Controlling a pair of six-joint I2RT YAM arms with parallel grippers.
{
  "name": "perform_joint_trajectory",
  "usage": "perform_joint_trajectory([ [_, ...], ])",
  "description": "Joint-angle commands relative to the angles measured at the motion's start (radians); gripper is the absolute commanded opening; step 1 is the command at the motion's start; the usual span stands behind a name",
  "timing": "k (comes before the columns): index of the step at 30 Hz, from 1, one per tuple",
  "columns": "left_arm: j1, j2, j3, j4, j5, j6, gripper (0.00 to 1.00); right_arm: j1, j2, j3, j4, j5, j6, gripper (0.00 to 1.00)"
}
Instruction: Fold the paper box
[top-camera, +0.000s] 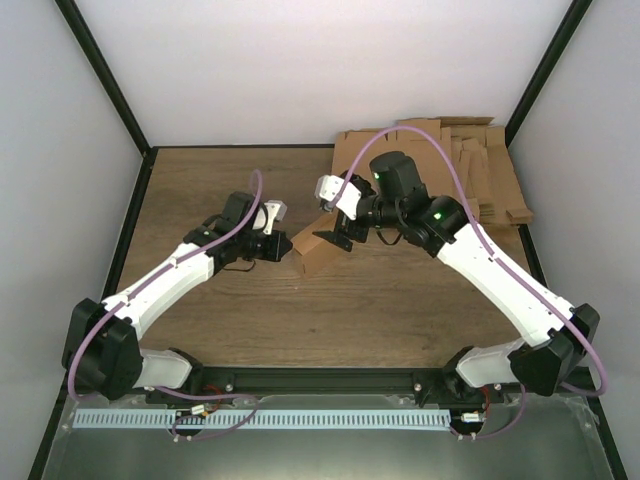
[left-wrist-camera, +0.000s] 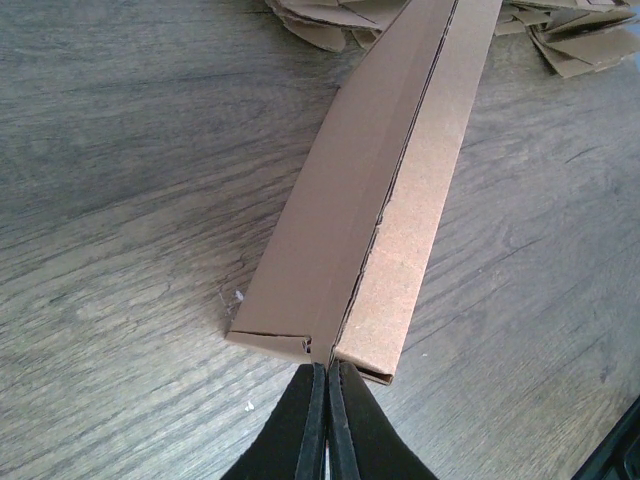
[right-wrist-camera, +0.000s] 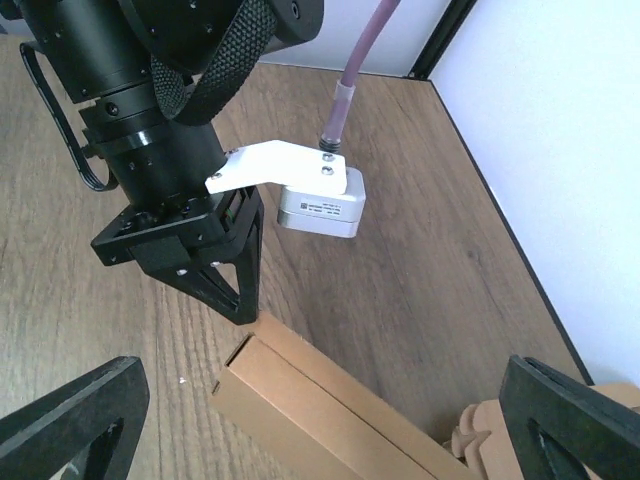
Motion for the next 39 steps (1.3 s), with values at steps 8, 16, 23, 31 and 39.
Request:
perform_joint_trajectory([
  [8, -0.007, 0.012, -0.007, -0.029, -0.011, 0.016, 0.04, -0.003, 0.086, 0.051, -0.056, -0.023, -0.010, 0.97],
  [16, -0.007, 0.016, 0.003, -0.036, -0.006, 0.021, 0.04, -0.038, 0.117, -0.113, -0.076, 0.158, -0.329, 0.95],
  [23, -0.012, 0.019, 0.006, -0.036, -0.006, 0.021, 0.04, -0.155, 0.168, -0.036, -0.035, 0.046, -0.603, 0.93],
  [31, -0.019, 0.027, 0.021, -0.046, -0.014, 0.029, 0.05, -0.233, 0.324, 0.144, -0.115, -0.050, -0.760, 0.95],
  [39, -0.027, 0.036, 0.025, -0.040, -0.019, 0.031, 0.05, -0.235, 0.459, 0.292, -0.252, -0.167, -0.825, 0.94],
])
